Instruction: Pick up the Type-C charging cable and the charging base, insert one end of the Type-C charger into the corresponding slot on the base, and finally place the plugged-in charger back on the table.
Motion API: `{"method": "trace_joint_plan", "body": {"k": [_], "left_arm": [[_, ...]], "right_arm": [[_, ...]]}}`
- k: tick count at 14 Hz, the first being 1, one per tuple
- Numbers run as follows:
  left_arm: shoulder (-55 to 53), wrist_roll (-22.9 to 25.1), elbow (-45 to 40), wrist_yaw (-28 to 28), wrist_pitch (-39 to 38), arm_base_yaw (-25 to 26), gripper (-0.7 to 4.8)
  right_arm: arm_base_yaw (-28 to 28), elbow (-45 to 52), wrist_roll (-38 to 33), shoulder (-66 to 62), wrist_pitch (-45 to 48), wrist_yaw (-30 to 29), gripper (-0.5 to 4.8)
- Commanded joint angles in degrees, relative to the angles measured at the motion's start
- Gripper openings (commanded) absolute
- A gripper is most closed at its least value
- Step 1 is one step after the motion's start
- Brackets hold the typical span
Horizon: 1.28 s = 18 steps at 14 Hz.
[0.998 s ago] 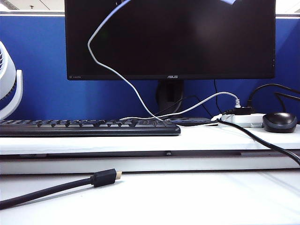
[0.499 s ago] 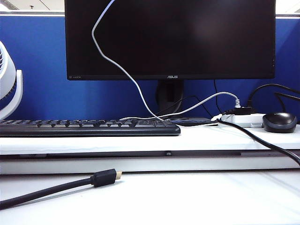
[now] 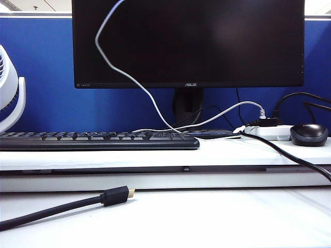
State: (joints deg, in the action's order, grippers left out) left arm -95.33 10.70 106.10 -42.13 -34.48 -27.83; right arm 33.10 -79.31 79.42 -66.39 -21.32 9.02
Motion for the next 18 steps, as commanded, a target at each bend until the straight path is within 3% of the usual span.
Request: {"method": "trace_joint_plan", "body": {"k": [1,4,6,8,9,12,18], "left_arm": [[0.39,7.63,4.63,8.72,-6.32,-1.31,-0.07],[0.39,10.29,8.02,12.57,-11.93,-3.52,-0.07],[0.39,8.98,8.55,4.48,-12.2,-4.02,-0.07],[0.39,3.61,8.87,-7.34,-11.58,-3.91,-0.07],[0.39,1.9,8.87,-9.29,-11.13,-3.89,-0.07],[0.39,-7.04,8.87,-11.87,-8.2,-2.89,-0.07],[0.35,-37.73,8.85,-27.98,1.68,0.66,-0.06]], "right_arm": [[0.35,-0.28,3.74,0.17,1.64,-0.13,-0.01],[1.84,-0.28,5.31,-0.83,1.88,-0.11,-0.01],[2.69,-0.28,6.73,-1.2,1.88,0.0,-0.01],[3.23,-0.28,8.11,-1.03,2.03,0.28,-0.01],[3.32,-0.28,8.09,-0.92,2.29,0.5,-0.01],[3.37,-0.28,8.41,-0.15,2.56,0.57,-0.01],[3.48,-0.28,11.39,2.05,5.95,0.07,-0.01]]}}
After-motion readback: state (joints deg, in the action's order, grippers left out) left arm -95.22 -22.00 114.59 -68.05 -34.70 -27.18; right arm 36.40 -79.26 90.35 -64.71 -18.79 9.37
